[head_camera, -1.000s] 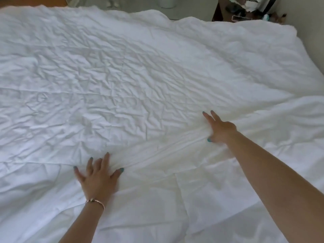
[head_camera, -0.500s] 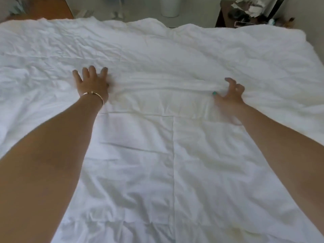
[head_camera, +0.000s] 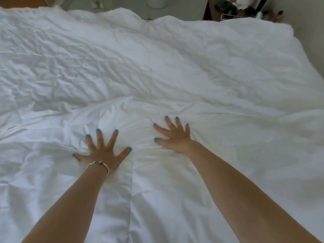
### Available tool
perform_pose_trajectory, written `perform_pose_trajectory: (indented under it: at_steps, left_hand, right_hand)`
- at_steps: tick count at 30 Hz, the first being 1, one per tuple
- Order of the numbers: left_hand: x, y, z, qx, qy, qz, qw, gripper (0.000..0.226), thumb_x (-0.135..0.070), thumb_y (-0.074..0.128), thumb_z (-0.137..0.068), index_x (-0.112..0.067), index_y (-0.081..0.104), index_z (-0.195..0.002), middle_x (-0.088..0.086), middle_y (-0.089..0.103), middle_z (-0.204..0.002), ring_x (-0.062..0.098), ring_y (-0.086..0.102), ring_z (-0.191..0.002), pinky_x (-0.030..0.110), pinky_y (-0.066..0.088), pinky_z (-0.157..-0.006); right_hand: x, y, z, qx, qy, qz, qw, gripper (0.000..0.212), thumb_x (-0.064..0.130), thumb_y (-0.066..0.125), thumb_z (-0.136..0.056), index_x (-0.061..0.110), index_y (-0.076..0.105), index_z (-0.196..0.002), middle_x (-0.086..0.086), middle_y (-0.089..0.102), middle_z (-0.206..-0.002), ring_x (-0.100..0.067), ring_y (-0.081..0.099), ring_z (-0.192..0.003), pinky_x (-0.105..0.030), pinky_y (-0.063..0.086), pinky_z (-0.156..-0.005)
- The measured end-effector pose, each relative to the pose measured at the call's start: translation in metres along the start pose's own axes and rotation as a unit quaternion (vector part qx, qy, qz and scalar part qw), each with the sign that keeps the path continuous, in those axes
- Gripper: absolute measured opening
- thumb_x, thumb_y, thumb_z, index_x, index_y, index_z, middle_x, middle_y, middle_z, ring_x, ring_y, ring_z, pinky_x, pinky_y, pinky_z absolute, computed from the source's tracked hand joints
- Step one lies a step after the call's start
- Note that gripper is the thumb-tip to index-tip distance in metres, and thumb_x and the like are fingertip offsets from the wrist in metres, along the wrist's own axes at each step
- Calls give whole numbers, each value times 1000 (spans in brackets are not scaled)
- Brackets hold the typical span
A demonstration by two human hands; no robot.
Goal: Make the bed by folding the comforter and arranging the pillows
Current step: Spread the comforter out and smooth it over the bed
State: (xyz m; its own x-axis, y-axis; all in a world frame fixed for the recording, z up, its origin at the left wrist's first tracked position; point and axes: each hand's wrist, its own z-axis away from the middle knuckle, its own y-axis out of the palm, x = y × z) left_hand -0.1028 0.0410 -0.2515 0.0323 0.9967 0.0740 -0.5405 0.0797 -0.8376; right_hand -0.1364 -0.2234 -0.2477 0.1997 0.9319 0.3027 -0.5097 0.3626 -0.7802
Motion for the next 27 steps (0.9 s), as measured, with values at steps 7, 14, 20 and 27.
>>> perform_pose_trajectory:
  at_steps: [7, 14, 20, 27]
  left_hand:
    - [-171, -32, 67, -93, 228, 147, 958, 71, -69, 33, -89, -50, -1, -149, -4, -17, -160, 30, -25, -145, 76, 6, -103]
    - [-201, 31, 70, 28, 162, -13, 986, 108, -97, 32, -57, -58, -48, -119, -7, -58, -136, 36, -44, -133, 82, -3, -94]
    - [-200, 21, 60, 56, 197, -14, 979, 112, -99, 33, -53, -58, -41, -126, -7, -47, -146, 36, -37, -137, 81, -2, -94]
    - [-160, -25, 35, 150, 331, -23, 931, 90, -62, 56, -83, -48, -2, -150, -5, -14, -161, 30, -14, -147, 66, 19, -111]
  right_hand:
    - [-118, -39, 80, -188, 171, 133, 958, 64, 75, 18, -87, 56, 2, -146, 9, -10, -162, -30, -17, -147, -58, -26, -104]
    - [-185, 5, 96, -64, 128, 33, 989, 75, 81, 22, -83, 61, -33, -131, 19, -37, -150, -20, -25, -145, -46, -8, -119]
    - [-153, -9, 73, -1, 254, 178, 951, 77, 77, 17, -88, 48, -31, -141, 12, -35, -154, -25, -25, -146, -59, -11, -113]
    - [-59, 45, 149, -79, 311, -13, 947, 56, 41, 12, -103, 38, -16, -151, 6, -19, -161, -21, -15, -149, -50, -2, -119]
